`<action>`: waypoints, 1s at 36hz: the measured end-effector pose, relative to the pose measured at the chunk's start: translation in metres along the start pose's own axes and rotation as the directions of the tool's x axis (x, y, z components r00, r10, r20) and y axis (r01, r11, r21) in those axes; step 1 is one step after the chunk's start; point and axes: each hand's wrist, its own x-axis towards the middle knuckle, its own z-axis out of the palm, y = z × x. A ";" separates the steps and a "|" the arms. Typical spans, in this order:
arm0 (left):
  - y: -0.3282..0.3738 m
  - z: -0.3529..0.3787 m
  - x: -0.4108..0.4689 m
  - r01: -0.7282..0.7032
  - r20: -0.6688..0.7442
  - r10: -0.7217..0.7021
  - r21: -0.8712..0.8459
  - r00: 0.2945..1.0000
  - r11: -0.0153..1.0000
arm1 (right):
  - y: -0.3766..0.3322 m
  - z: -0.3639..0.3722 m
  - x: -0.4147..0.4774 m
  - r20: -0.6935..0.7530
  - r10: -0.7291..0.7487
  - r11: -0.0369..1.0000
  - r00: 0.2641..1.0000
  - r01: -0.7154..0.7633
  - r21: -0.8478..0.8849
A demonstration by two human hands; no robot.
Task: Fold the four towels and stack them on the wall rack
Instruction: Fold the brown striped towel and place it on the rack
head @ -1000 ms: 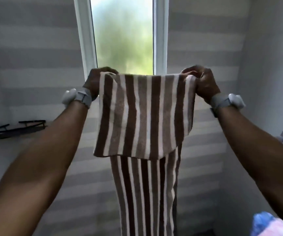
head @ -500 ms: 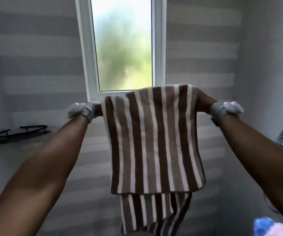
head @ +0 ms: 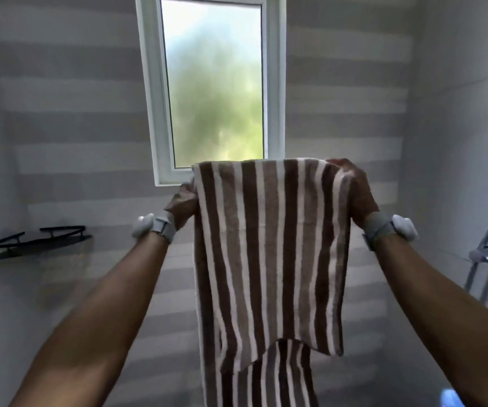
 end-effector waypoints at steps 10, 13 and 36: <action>-0.012 0.013 -0.018 -0.219 0.023 0.218 0.124 0.976 0.968 | 0.014 0.003 -0.029 0.036 0.040 0.996 0.999 -0.037 -0.081; -0.015 0.011 -0.023 0.043 0.260 -0.149 0.374 0.954 0.926 | 0.021 0.002 -0.040 0.344 0.158 0.962 0.925 -0.065 -0.267; -0.060 0.007 -0.008 0.244 -0.059 -0.240 0.399 0.969 0.884 | 0.068 0.012 -0.048 -0.002 0.387 0.793 0.922 -0.334 -0.510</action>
